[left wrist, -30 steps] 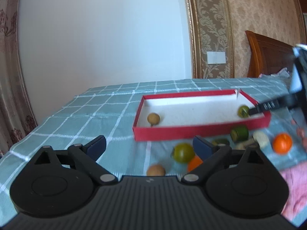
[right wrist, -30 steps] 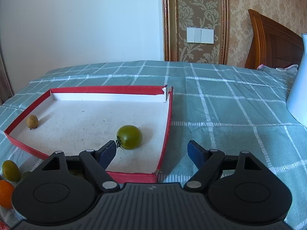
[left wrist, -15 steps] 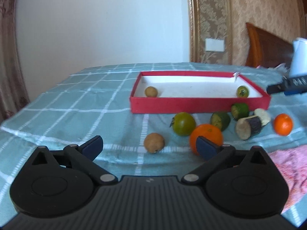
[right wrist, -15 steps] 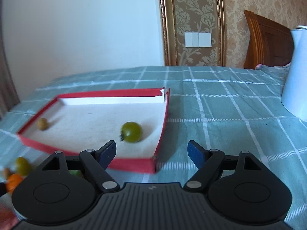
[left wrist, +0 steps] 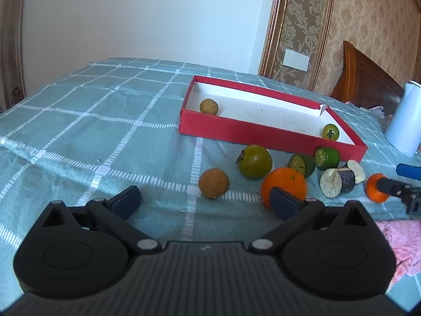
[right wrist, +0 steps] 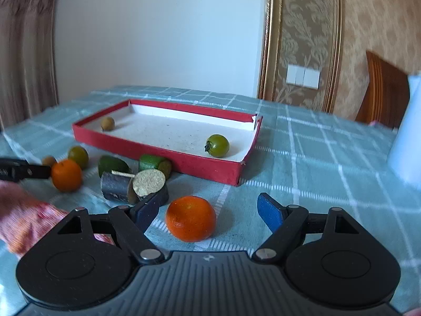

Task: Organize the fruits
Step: 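Withdraw both grippers from the tray back toward the fruits, then grasp the mandarin orange with the right gripper, then carry the mandarin into the tray and open the right gripper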

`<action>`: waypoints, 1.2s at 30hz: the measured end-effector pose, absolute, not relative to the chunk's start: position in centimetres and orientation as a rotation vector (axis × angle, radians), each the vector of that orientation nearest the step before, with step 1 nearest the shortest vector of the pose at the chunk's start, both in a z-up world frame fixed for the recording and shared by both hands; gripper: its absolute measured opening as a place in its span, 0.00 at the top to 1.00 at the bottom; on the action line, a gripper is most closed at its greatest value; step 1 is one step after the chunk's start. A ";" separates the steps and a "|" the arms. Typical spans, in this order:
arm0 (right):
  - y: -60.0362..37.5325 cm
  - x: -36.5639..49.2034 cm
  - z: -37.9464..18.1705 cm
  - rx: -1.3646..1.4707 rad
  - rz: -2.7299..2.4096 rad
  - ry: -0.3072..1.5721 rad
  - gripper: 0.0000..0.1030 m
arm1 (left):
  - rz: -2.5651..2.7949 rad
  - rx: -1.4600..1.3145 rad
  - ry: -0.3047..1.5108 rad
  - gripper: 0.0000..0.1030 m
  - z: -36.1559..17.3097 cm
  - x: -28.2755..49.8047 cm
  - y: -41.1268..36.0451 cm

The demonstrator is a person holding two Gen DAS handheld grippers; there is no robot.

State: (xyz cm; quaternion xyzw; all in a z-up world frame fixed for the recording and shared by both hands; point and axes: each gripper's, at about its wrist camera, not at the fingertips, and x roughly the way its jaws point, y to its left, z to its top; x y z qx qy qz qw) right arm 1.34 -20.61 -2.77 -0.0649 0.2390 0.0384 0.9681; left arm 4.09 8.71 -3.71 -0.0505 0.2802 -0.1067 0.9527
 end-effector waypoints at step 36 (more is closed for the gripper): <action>-20.0 7.0 0.1 -0.065 0.128 0.476 0.57 | -0.224 -0.113 0.570 0.00 -3.7 4.1 8.8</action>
